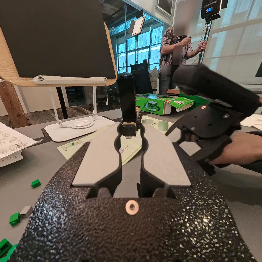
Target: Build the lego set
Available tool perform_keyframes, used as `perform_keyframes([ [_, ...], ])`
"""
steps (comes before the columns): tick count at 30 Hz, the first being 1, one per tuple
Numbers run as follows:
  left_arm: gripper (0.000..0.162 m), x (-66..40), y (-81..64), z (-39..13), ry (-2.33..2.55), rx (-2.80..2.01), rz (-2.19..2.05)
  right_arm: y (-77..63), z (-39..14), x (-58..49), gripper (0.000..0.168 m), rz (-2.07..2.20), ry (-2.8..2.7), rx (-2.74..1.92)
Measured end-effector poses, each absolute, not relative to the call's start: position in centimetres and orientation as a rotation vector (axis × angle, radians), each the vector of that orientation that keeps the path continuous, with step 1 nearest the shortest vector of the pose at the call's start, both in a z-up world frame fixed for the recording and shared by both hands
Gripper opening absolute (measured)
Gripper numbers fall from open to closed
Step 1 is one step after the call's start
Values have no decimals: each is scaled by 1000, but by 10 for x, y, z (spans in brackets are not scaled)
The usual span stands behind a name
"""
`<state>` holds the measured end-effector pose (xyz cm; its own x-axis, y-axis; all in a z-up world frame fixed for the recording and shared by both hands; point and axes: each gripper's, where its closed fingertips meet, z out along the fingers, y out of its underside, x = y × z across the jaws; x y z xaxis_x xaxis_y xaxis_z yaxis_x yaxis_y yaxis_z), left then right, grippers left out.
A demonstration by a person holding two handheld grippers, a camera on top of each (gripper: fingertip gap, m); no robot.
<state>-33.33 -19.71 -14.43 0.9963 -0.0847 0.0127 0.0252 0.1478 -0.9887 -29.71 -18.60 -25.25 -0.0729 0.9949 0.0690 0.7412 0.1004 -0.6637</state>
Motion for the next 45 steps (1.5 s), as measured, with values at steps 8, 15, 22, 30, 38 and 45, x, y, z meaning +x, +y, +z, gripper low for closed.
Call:
perform_keyframes([
  [8, 25, -334, -197, -145, 47, -1422, -81, -176, -261, -266, 11, 422, -1975, -1774],
  [15, 24, -333, -196, -146, 43, -1426, -95, -172, -245, -231, 18, 438, -1852, -1849],
  [22, 24, -333, -195, -147, 39, -1431, -108, -172, -261, -229, 38, 504, -1747, -1998],
  [30, 24, -329, -194, -149, 59, -1442, -109, -156, -262, -250, 39, 382, -1664, -2018],
  [38, 25, -328, -194, -149, 68, -1445, -108, -162, -262, -251, 16, 295, -1858, -1821],
  [45, 24, -328, -193, -149, 60, -1445, -120, -162, -248, -254, 22, 455, -1847, -1700],
])
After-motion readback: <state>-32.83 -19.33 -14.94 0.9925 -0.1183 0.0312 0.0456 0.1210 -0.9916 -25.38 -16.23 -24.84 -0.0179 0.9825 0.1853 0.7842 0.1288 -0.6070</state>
